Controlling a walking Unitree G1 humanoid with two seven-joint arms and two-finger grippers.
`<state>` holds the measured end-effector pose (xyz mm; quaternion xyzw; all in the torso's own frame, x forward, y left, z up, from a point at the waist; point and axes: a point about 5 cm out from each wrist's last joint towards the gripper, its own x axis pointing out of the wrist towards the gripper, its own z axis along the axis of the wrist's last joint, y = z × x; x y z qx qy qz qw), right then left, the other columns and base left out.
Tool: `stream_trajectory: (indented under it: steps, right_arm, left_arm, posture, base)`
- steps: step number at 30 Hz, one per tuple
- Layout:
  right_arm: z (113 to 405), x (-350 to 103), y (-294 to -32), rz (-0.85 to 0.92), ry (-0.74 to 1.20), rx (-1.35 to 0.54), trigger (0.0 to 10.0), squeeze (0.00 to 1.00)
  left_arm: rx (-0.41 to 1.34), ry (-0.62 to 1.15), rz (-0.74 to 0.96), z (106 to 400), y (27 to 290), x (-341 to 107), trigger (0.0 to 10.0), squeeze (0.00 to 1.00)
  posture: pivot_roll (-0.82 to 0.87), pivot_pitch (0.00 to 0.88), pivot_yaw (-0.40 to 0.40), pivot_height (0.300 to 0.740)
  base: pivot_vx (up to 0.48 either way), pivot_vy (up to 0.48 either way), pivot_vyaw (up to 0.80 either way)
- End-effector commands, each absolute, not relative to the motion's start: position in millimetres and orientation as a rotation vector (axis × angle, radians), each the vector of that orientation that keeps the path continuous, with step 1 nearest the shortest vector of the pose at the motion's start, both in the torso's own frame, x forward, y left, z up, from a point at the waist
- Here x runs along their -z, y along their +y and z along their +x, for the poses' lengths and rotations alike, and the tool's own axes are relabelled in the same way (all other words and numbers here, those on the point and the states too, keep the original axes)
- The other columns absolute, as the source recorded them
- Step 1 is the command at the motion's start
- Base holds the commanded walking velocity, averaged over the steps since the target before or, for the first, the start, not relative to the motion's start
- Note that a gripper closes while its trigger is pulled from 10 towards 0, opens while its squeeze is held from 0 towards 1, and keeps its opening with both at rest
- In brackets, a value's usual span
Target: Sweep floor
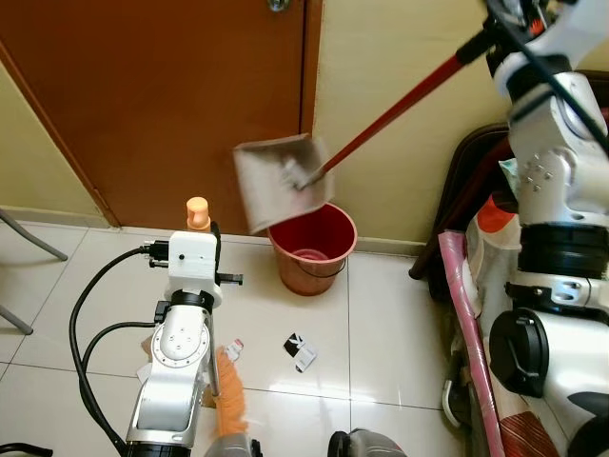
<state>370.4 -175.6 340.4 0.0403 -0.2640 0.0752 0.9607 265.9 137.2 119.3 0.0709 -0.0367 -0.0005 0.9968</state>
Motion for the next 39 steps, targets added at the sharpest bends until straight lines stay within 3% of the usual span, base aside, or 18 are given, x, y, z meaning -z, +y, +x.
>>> stream_trajectory:
  steps: [1,4,9,14,19,35,39]
  right_arm:
    - [367.5,-350.4,-157.8,-0.003,-0.624,-0.194,10.0,0.0]
    - [365.2,-341.8,-137.8,-0.148,-0.676,-0.227,10.0,0.0]
    - [363.0,-325.9,-107.6,-0.241,-0.732,-0.312,10.0,0.0]
    - [348.3,-299.3,-70.2,-0.352,-0.767,-0.497,10.0,0.0]
    - [334.0,-277.9,-49.7,-0.427,-0.775,-0.68,10.0,0.0]
    - [324.3,-254.9,-52.2,-0.596,-0.777,-0.786,10.0,0.0]
    - [324.6,-268.0,-57.2,-0.561,-0.846,-0.675,10.0,0.0]
  left_arm:
    - [0.008,-0.13,0.106,266.9,132.9,-130.5,10.0,0.0]
    - [-0.051,-0.14,0.157,265.5,142.2,-131.6,10.0,0.0]
    - [-0.06,-0.139,0.169,265.6,148.9,-131.2,10.0,0.0]
    - [-0.064,-0.146,0.171,266.5,147.9,-133.0,10.0,0.0]
    - [-0.054,-0.141,0.163,264.1,141.4,-130.2,10.0,0.0]
    - [-0.059,-0.144,0.168,268.5,144.1,-131.5,10.0,0.0]
    - [-0.051,-0.146,0.166,268.5,141.5,-131.8,10.0,0.0]
  posture:
    - [0.0,0.089,-0.035,0.74]
    - [0.01,0.092,-0.037,0.74]
    - [0.02,0.097,-0.044,0.74]
    - [0.02,0.1,-0.049,0.74]
    - [0.01,0.109,-0.052,0.74]
    - [0.01,0.113,-0.057,0.74]
    - [0.01,0.113,-0.054,0.74]
  base:
    - [0.0,0.0,0.0]
    - [0.0,0.0,0.0]
    - [0.0,0.0,0.0]
    - [0.0,0.0,0.0]
    - [0.0,0.0,0.0]
    - [0.0,0.0,0.0]
    - [0.0,0.0,0.0]
